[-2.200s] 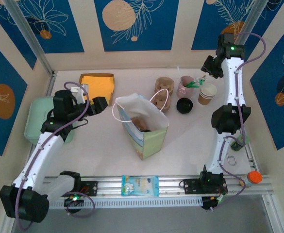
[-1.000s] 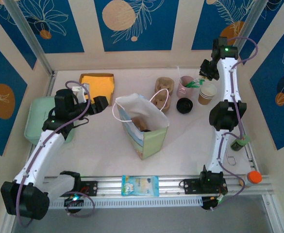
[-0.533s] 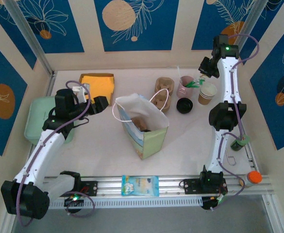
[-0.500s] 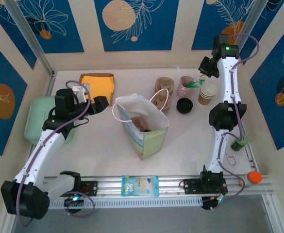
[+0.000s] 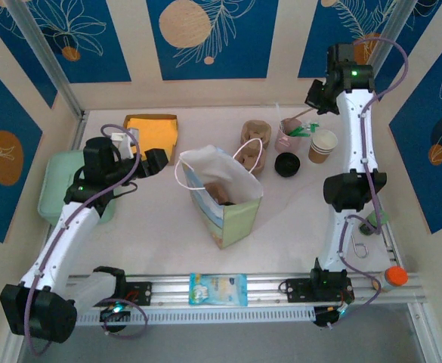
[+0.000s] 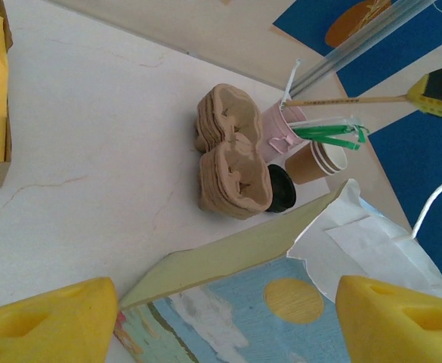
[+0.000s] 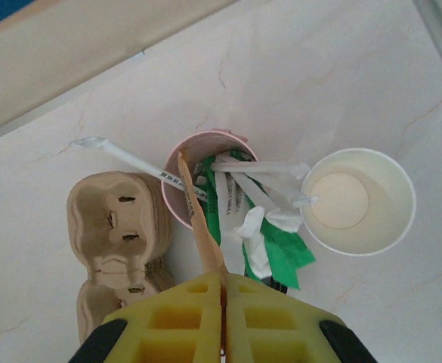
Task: Pack the takeout coffee
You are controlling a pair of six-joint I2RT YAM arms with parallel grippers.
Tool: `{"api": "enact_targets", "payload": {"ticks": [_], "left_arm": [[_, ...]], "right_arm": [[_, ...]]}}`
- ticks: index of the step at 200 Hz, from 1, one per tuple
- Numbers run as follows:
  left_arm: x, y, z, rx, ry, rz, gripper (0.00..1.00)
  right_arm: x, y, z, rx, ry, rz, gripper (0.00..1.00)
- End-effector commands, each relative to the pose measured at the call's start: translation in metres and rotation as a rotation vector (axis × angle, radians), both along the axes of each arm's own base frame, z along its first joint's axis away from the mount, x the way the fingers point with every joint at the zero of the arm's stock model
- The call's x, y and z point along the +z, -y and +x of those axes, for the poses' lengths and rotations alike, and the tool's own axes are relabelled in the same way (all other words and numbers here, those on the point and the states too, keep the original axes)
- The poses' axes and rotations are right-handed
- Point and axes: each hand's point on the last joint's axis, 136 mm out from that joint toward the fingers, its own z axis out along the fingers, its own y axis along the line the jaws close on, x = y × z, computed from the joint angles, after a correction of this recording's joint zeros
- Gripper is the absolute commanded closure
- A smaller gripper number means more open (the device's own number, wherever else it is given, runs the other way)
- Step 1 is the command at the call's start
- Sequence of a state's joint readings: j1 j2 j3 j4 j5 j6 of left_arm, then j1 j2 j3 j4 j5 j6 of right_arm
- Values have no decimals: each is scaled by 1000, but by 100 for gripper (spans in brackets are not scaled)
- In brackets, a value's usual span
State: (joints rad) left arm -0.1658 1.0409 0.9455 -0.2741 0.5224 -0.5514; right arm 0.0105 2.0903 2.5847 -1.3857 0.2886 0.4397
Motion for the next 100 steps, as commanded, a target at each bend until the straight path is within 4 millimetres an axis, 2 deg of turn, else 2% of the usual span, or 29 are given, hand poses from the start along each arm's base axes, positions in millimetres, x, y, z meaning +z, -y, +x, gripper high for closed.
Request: {"api": "enact_targets", "payload": {"ticks": [1,65,100], "left_arm": [[18,-5,-3,6,54,18,24],[23,-7,-4,11,65,29,24],[22,-8,-5,15,66,39,24]], "right_arm": [[30,4,-19,-1,45,-94,92],[90,-4,-56,15,178,-254,92],[127,-27,-83,103,283,-281,91]]}}
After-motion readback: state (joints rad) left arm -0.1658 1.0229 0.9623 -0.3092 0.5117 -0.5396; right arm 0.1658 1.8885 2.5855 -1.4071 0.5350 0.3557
